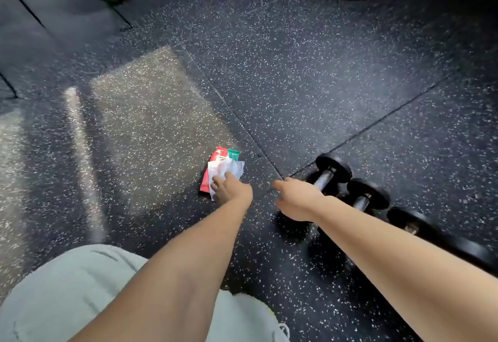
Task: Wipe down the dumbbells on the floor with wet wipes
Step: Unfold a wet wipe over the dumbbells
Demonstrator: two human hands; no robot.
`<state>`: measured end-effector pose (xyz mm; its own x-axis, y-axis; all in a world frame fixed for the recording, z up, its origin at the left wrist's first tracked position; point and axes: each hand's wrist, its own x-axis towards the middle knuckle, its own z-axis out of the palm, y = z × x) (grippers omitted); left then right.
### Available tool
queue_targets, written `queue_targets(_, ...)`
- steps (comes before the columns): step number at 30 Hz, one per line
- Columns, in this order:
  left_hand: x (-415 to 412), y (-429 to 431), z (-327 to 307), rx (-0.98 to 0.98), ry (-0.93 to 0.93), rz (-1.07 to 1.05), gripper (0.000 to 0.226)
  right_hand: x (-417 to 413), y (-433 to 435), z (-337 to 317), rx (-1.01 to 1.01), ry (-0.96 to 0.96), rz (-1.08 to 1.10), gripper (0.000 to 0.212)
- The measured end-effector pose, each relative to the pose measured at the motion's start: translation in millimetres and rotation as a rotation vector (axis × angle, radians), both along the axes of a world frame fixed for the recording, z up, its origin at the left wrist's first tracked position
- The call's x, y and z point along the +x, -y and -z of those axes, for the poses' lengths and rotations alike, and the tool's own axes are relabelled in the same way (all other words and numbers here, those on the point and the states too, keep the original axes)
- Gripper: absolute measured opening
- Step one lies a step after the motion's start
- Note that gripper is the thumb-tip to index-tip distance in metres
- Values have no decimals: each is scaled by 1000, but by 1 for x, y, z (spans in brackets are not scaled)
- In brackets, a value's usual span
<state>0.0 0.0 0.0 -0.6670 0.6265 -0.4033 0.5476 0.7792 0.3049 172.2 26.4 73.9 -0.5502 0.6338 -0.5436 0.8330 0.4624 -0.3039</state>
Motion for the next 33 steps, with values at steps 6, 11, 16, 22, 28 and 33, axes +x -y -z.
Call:
queue_targets(6,-31,-11,36,-147,-6,102,45,15,-8,19,-13,23,-20,32)
queue_targets(11,-35,-14,49,-110,73,38,62,37,-8,10,8,13,18,36)
queue_targets(16,-20,-22,7,90,55,-14,37,61,-7,-18,41,0,73,33)
queue_targets(22,46,-24,-90,306,303,76,20,93,10,-76,80,-17,168,36)
queue_targets(28,155,-11,-198,418,636,422,12,159,51,-144,161,-123,448,40)
queue_targets(33,249,40,-270,428,902,642,21,243,99,-172,181,-363,785,27)
